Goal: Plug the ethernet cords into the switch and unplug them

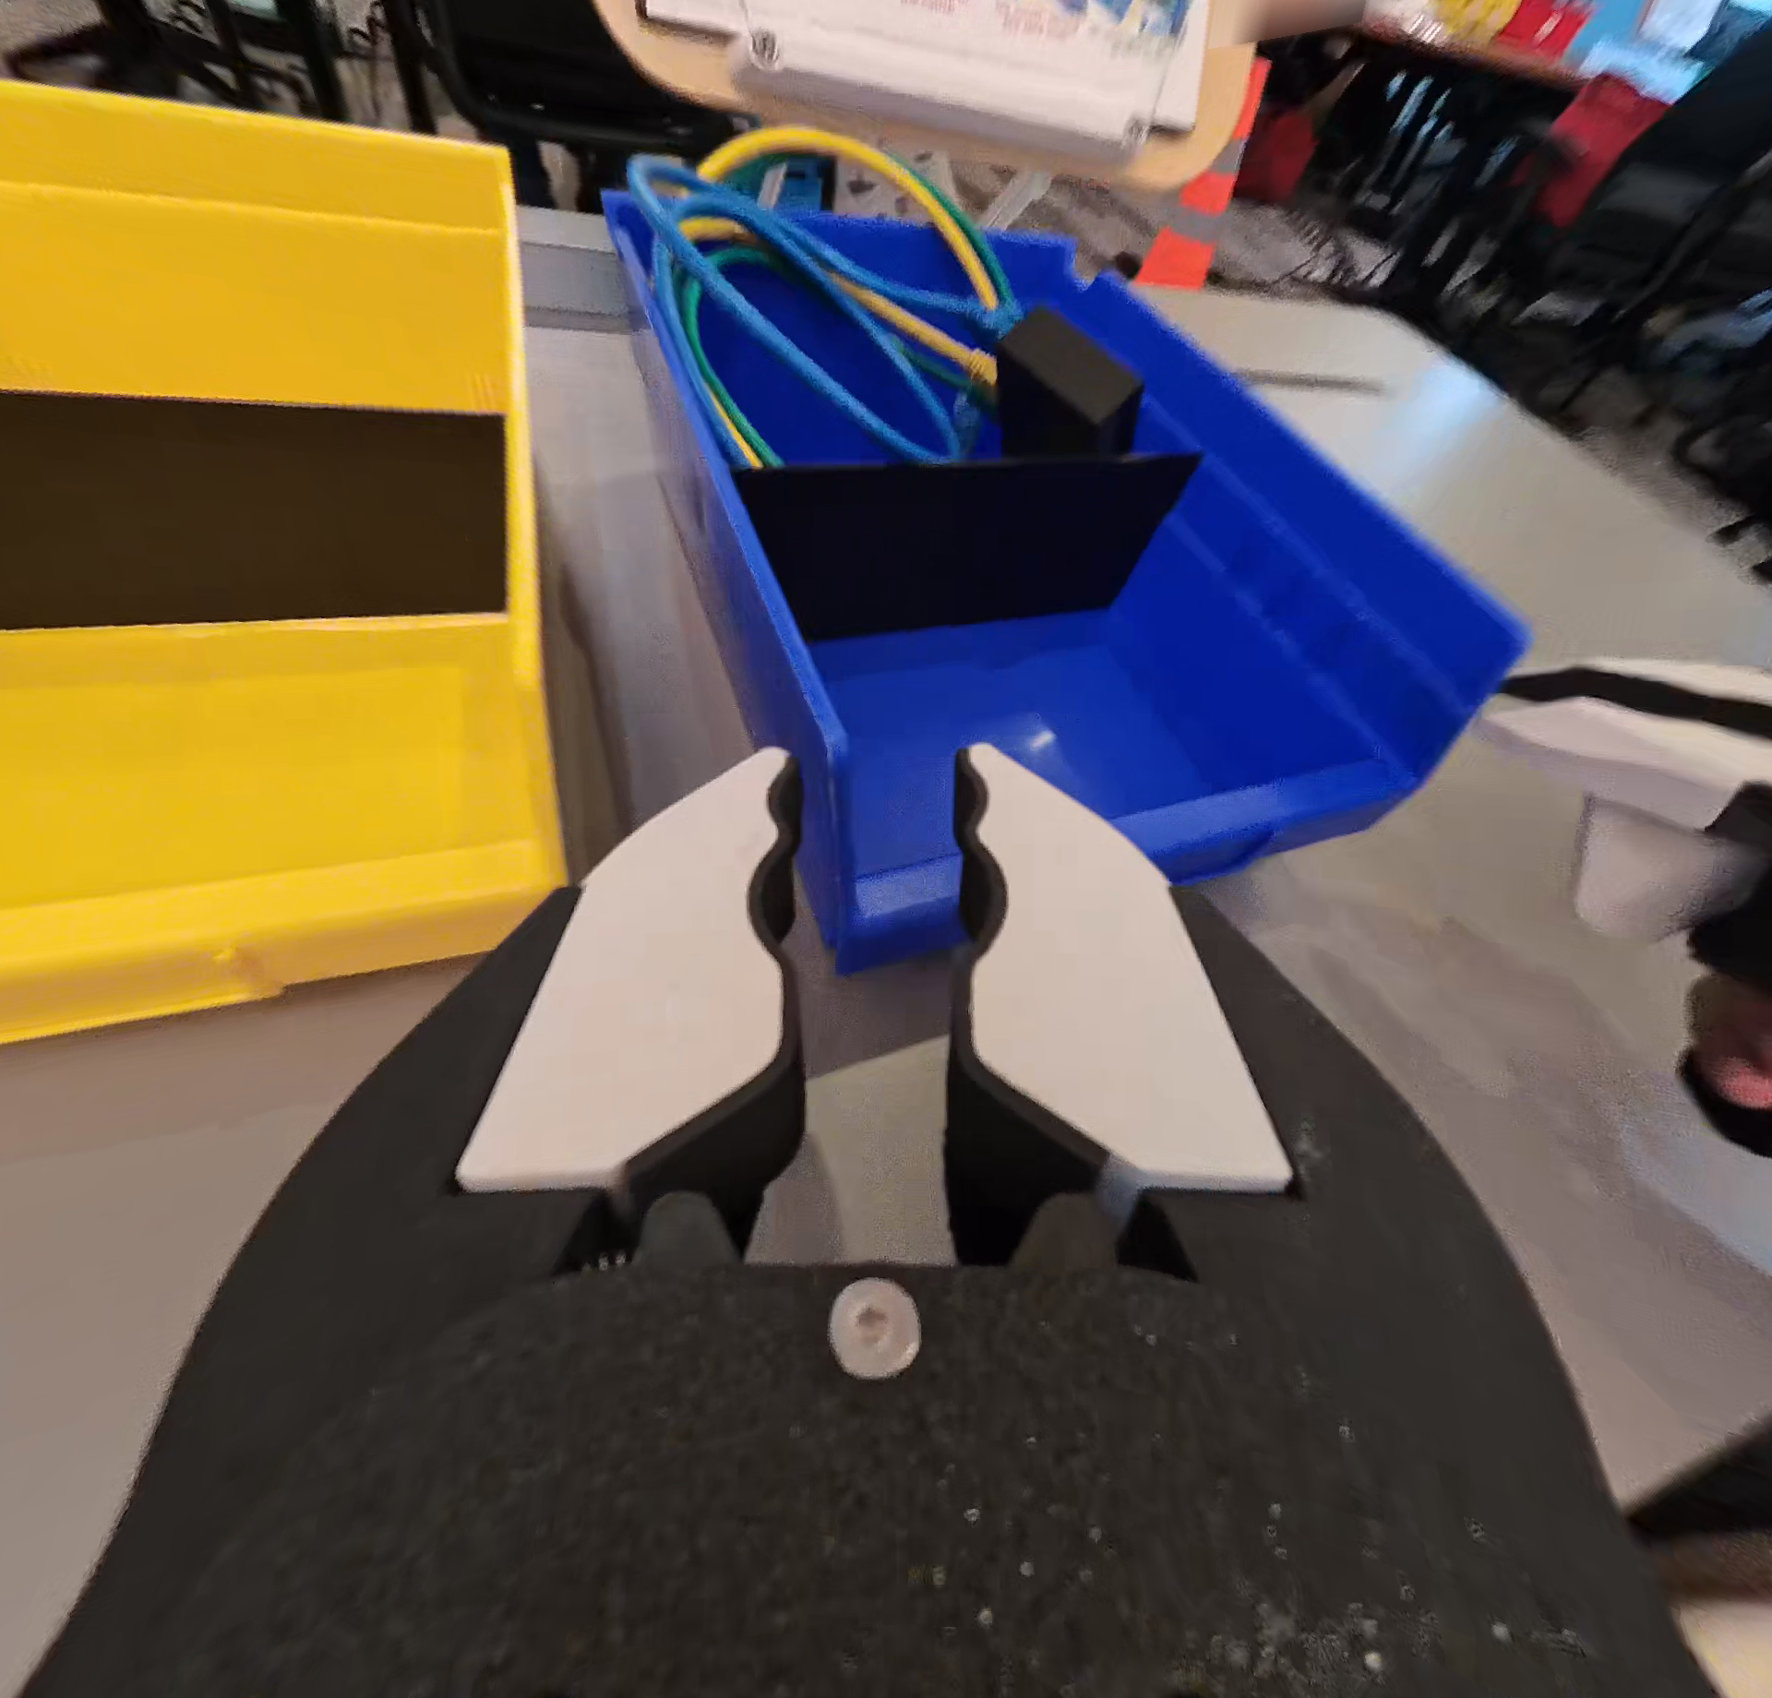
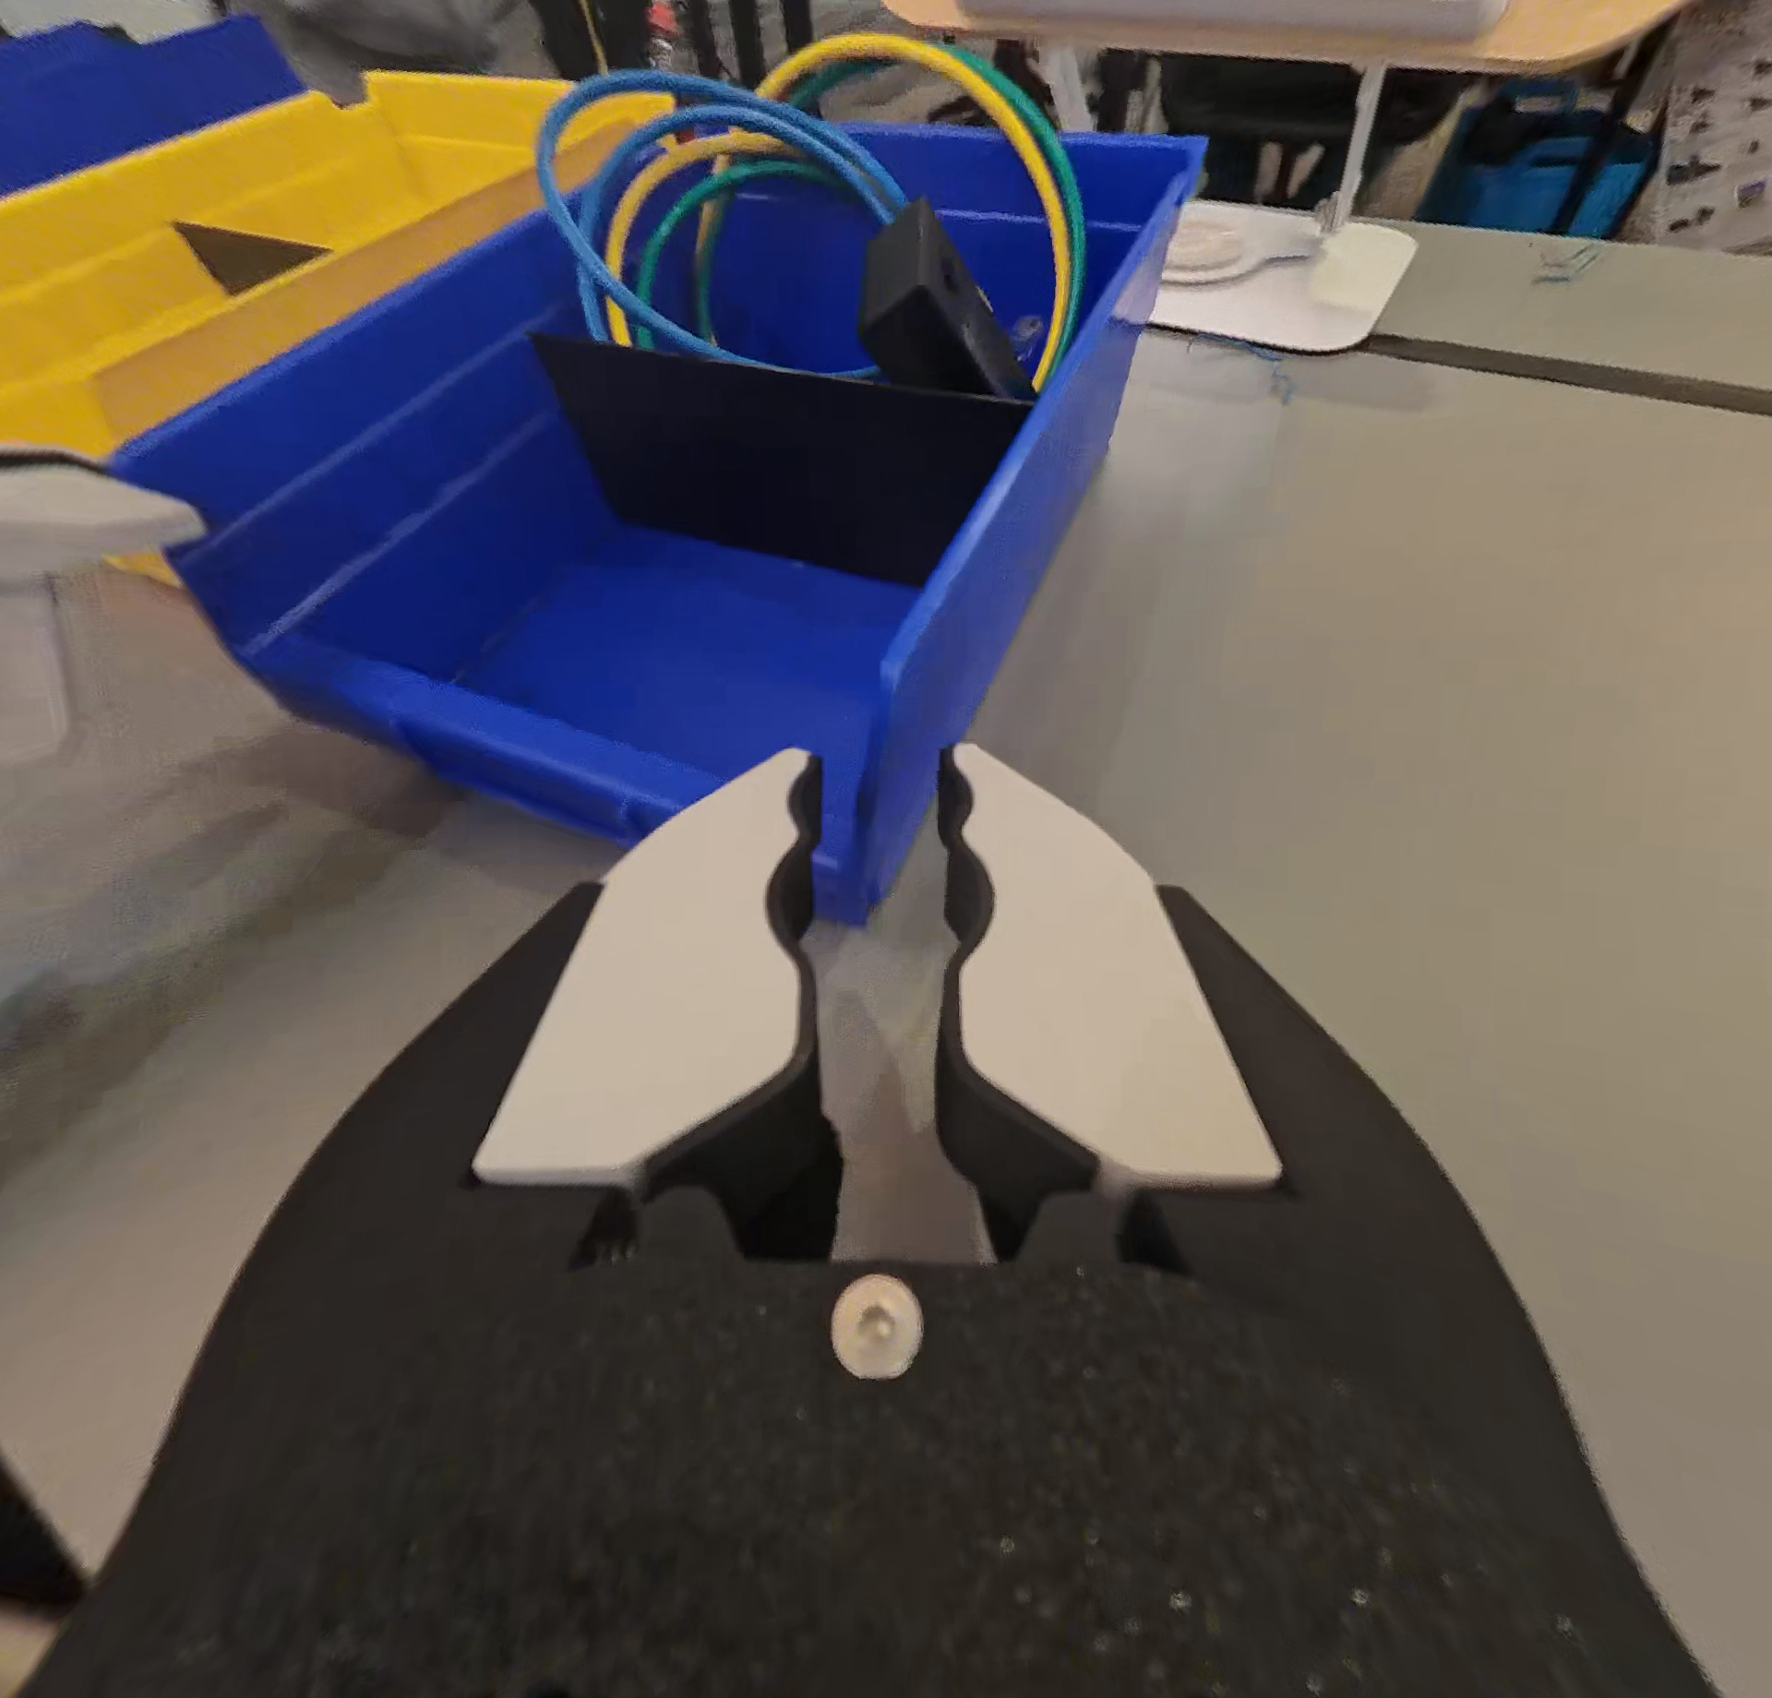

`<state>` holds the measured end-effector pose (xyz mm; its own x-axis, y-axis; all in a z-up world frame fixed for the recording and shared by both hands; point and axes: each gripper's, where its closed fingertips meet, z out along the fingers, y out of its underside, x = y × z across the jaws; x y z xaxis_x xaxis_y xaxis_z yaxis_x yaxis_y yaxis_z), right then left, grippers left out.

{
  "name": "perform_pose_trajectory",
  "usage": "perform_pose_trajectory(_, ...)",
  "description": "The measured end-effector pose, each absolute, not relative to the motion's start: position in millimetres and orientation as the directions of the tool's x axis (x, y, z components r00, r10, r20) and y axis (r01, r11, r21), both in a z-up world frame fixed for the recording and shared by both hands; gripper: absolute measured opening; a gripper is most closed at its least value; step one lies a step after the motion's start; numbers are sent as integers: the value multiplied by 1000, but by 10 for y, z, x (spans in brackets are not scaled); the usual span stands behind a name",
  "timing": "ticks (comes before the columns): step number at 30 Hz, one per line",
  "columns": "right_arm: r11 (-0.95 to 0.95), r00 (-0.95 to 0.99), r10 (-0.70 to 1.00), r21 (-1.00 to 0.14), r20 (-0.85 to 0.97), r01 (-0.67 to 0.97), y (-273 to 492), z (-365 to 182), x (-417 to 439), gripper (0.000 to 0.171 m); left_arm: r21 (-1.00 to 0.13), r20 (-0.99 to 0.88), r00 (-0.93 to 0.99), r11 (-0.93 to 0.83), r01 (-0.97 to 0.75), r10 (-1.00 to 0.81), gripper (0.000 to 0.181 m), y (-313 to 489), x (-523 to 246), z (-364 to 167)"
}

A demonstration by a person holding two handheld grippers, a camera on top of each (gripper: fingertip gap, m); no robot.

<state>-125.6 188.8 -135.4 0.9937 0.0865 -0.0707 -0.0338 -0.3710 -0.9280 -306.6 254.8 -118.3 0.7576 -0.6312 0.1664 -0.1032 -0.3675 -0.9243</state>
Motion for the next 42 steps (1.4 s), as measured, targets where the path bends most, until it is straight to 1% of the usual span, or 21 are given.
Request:
perform_pose_trajectory(2,-347,990,125,-938,-63,-16,1733,-1283,-1205,25,-924,209,732,-375,-69,-649,39,2504,-3224,-1000)
perform_pose_trajectory(4,-358,988,150,-933,-21,34,1592,-1325,-1135,29,-934,117,765,-331,-132,-633,43,2598,-3569,-916)
perform_pose_trajectory(6,-366,989,148,-928,14,68,1502,-1371,-1061,29,-938,-18,836,-281,-204,-548,42,2843,-4085,-920)
perform_pose_trajectory(10,-347,985,167,-938,-41,20,1466,-1319,-1133,31,-907,-69,918,-358,-220,-391,48,3338,-5051,-1163)
perform_pose_trajectory(12,-342,982,186,-940,-46,20,1468,-1311,-1230,28,-871,-43,935,-444,-208,-353,61,3521,-5324,-1358)
perform_pose_trajectory(14,-349,978,207,-936,-31,44,1475,-1334,-1339,25,-858,25,924,-482,-176,-382,61,3658,-5321,-1423)
perform_pose_trajectory(16,-345,969,247,-935,-10,78,1489,-1344,-1478,22,-870,51,907,-465,-165,-417,60,3807,-5257,-1404)
perform_pose_trajectory(18,-330,954,300,-935,26,129,1487,-1349,-1642,21,-872,34,909,-457,-177,-415,53,3969,-5255,-1409)
perform_pose_trajectory(19,-322,943,329,-932,51,163,1479,-1360,-1732,21,-872,36,912,-459,-171,-408,46,4040,-5261,-1411)
perform_pose_trajectory(22,-313,906,404,-912,123,264,1447,-1441,-2024,21,-872,99,906,-475,-120,-412,3,4149,-5245,-1420)
perform_pose_trajectory(25,-331,866,498,-913,45,238,1433,-1532,-2526,23,-856,168,895,-511,-76,-414,2,4117,-5249,-1432)
perform_pose_trajectory(27,-392,832,555,-883,-3,258,1459,-1654,-2897,27,-849,147,902,-520,-95,-405,2,4030,-5281,-1435)
perform_pose_trajectory(28,-408,827,562,-869,0,278,1506,-1688,-3053,31,-841,142,907,-531,-101,-397,2,3960,-5299,-1437)
perform_pose_trajectory(30,-405,831,555,-870,11,282,1657,-1655,-3339,46,-820,122,919,-559,-120,-376,2,3787,-5359,-1443)
perform_pose_trajectory(33,-386,872,490,-899,-10,207,1948,-1488,-3689,63,-813,122,932,-573,-103,-341,2,3523,-5433,-1444)
perform_pose_trajectory(36,-403,953,298,-899,50,173,2247,-1457,-3698,62,-820,95,936,-560,-119,-339,3,3235,-5481,-1442)
perform_pose_trajectory(37,-428,970,232,-887,77,173,2318,-1490,-3660,60,-820,83,937,-558,-129,-339,3,3142,-5499,-1443)
perform_pose_trajectory(39,-449,984,138,-879,112,163,2432,-1507,-3607,50,-818,93,935,-562,-124,-342,3,2979,-5509,-1442)
perform_pose_trajectory(40,-443,987,121,-883,109,152,2470,-1495,-3613,36,-819,91,933,-559,-129,-349,4,2916,-5507,-1438)
perform_pose_trajectory(41,-451,983,162,-880,81,147,2474,-1510,-3700,24,-820,85,932,-557,-135,-351,4,2868,-5509,-1435)
perform_pose_trajectory(42,-473,988,133,-871,75,130,2473,-1517,-3682,19,-817,75,937,-559,-139,-342,4,2838,-5526,-1436)
